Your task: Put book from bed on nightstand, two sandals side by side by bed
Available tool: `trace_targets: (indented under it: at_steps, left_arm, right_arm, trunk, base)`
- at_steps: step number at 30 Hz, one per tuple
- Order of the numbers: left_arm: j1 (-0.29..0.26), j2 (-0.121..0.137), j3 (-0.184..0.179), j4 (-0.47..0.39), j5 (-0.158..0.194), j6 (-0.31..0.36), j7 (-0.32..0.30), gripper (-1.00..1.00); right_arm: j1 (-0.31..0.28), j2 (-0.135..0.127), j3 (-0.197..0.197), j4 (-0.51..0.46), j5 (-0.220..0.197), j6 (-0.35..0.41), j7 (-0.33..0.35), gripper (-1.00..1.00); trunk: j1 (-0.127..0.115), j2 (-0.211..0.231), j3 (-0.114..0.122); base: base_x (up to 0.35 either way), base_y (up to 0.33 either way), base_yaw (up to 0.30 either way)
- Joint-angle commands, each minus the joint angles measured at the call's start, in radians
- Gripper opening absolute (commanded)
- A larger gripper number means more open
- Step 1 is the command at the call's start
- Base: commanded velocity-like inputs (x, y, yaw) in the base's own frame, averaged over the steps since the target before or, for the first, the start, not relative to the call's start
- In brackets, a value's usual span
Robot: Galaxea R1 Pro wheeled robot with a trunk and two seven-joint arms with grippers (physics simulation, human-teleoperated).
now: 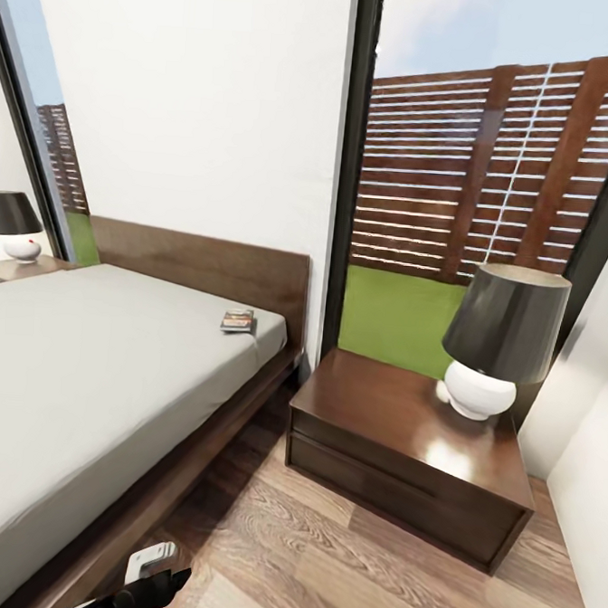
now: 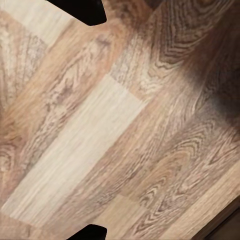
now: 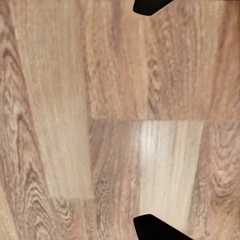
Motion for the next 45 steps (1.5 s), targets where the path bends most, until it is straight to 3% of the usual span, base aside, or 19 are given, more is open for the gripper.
trace_targets:
  at_steps: [1, 35, 45]
  left_arm:
    - [0.000, 0.000, 0.004, -0.001, 0.008, 0.010, -0.005, 1.00]
    - [0.000, 0.001, 0.004, -0.001, 0.008, 0.010, -0.010, 1.00]
    - [0.000, 0.001, 0.004, -0.001, 0.008, 0.011, -0.011, 1.00]
  right_arm:
    - [-0.001, -0.001, 0.004, 0.001, -0.010, -0.002, 0.003, 1.00]
    - [-0.001, 0.000, 0.008, 0.001, -0.014, 0.000, 0.001, 1.00]
    - [-0.001, 0.000, 0.007, 0.001, -0.013, 0.000, 0.002, 1.00]
  trunk:
    - [0.000, 0.000, -0.001]
    - [0.000, 0.000, -0.001]
    - [0.000, 0.000, -0.001]
  base:
    - [0.142, 0.000, 0.000]
    - [0.117, 0.000, -0.002]
    - [0.016, 0.000, -0.162]
